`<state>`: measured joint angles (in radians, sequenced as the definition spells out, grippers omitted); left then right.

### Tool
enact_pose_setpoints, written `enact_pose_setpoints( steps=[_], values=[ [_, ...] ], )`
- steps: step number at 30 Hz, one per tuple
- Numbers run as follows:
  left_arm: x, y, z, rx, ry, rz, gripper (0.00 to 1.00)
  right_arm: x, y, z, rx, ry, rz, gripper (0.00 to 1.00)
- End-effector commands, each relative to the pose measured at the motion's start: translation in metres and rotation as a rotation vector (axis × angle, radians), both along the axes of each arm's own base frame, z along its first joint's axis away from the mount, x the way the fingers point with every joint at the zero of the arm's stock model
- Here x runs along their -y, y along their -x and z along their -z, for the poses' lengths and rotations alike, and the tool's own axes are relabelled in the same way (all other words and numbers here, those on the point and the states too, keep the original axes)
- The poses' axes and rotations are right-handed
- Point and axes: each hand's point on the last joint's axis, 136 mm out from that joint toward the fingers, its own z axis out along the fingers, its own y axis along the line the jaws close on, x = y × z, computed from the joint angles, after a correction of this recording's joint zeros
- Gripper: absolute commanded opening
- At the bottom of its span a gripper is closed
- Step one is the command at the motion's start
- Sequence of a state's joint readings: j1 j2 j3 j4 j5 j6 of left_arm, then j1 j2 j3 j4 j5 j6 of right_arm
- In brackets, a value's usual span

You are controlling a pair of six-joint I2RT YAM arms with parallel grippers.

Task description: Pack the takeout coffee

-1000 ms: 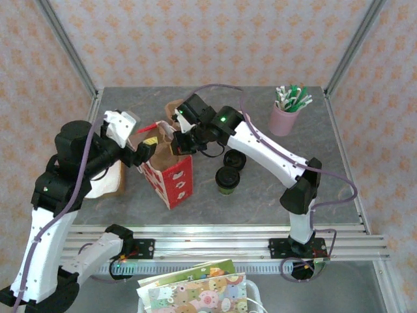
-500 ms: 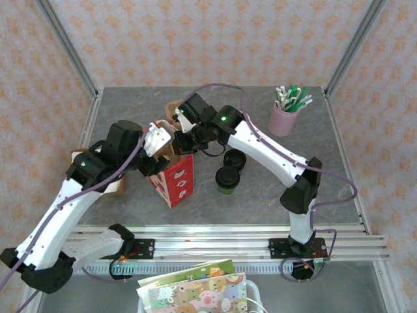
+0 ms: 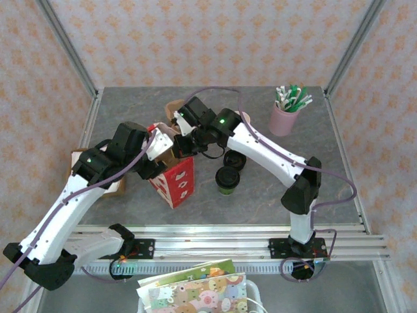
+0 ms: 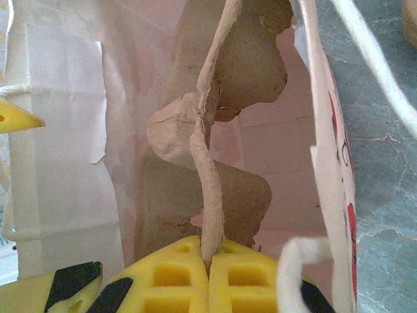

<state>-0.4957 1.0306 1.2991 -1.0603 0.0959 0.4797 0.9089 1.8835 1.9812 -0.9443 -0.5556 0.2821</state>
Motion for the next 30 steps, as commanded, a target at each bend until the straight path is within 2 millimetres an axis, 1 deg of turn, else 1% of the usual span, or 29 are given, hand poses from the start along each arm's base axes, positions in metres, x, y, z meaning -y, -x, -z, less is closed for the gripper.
enact_pose_setpoints(
  steps=[1, 6, 9, 12, 14, 18, 20, 24, 30],
  values=[
    [-0.001, 0.016, 0.009, -0.059, 0.009, 0.021, 0.71, 0.004, 0.002, -0.017, 0.058, -0.051, -0.025, 0.00],
    [0.004, 0.023, 0.016, -0.111, 0.033, 0.034, 0.71, 0.005, 0.003, -0.024, 0.109, -0.078, -0.051, 0.00],
    [0.005, 0.023, 0.026, -0.144, 0.031, 0.031, 0.72, 0.007, 0.001, -0.026, 0.140, -0.071, -0.058, 0.00],
    [0.006, 0.018, 0.032, -0.158, 0.041, 0.020, 0.73, 0.009, 0.000, -0.026, 0.154, -0.061, -0.065, 0.00],
    [0.004, 0.012, 0.032, -0.145, 0.060, 0.005, 0.74, 0.009, 0.001, -0.027, 0.160, -0.060, -0.072, 0.00],
    [0.004, 0.004, 0.024, -0.117, 0.134, -0.011, 0.74, 0.010, 0.004, -0.030, 0.169, -0.071, -0.084, 0.00],
    [0.008, 0.004, 0.023, -0.126, 0.167, -0.006, 0.74, 0.010, 0.006, -0.031, 0.173, -0.071, -0.091, 0.00],
    [0.014, 0.009, 0.030, -0.173, 0.195, 0.013, 0.72, 0.009, 0.007, -0.033, 0.181, -0.075, -0.097, 0.00],
    [0.018, 0.003, 0.027, -0.143, 0.229, 0.004, 0.69, 0.005, 0.016, -0.036, 0.183, -0.084, -0.128, 0.00]
  ],
)
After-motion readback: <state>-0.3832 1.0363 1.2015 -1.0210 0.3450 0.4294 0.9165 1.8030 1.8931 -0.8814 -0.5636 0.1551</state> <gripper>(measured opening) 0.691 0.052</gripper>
